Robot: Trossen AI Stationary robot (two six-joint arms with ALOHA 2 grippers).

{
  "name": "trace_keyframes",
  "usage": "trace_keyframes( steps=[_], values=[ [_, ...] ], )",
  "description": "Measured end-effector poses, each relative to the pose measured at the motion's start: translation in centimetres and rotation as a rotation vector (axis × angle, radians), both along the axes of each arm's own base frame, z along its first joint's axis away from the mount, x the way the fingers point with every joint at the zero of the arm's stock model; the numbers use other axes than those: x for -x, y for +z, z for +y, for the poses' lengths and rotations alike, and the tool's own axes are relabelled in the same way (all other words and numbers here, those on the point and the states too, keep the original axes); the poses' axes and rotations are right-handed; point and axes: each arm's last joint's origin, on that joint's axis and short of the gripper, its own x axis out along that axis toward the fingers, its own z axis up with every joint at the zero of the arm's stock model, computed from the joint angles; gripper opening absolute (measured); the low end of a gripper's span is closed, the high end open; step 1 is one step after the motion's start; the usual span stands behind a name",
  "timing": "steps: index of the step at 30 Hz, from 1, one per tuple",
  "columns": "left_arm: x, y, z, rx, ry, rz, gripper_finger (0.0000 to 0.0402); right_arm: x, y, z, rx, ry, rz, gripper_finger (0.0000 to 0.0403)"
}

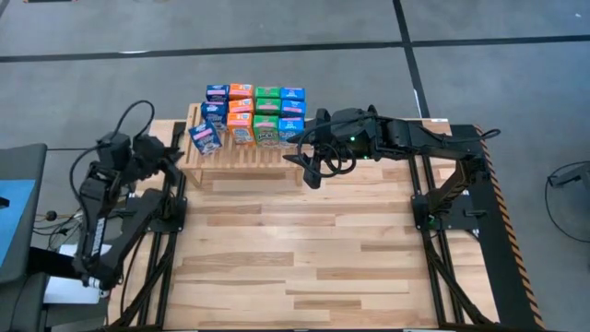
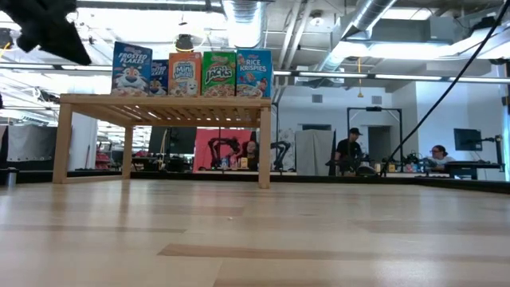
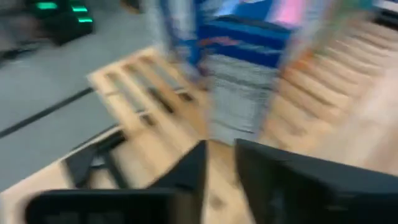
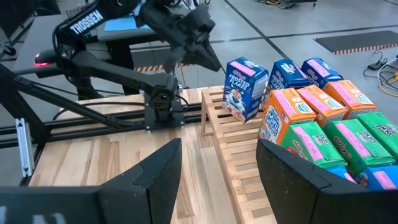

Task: Stack cereal on shelf
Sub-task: Put the blue cereal box on the shelf aligned with the other blue cereal boxes

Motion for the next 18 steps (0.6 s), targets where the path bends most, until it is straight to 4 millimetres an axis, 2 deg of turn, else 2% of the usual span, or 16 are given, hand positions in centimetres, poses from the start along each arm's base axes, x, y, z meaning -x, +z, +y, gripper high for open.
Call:
trace_keyframes(
  steps=[2, 3, 13, 18],
  values=[
    [0.0, -0.7, 0.5, -0.019, 0.062, -0.014, 0.0027, 0.0, 0.0, 0.0, 0.002, 0.000, 0.000, 0.0233],
    [-0.1, -1.0, 0.8, -0.029, 0.071, -0.032, 0.0015, 0.0, 0.0, 0.0, 0.002, 0.000, 0.001, 0.0233],
    [-0.8, -1.2, 2.4, -0.040, 0.031, -0.184, 0.0021, 0.1, -0.3, 0.0, 0.002, 0.000, 0.032, 0.0233],
    [-1.1, -2.0, 3.2, 0.003, 0.017, -0.239, 0.0003, 0.1, -0.4, -0.1, 0.005, 0.000, 0.040, 0.0233]
  ],
)
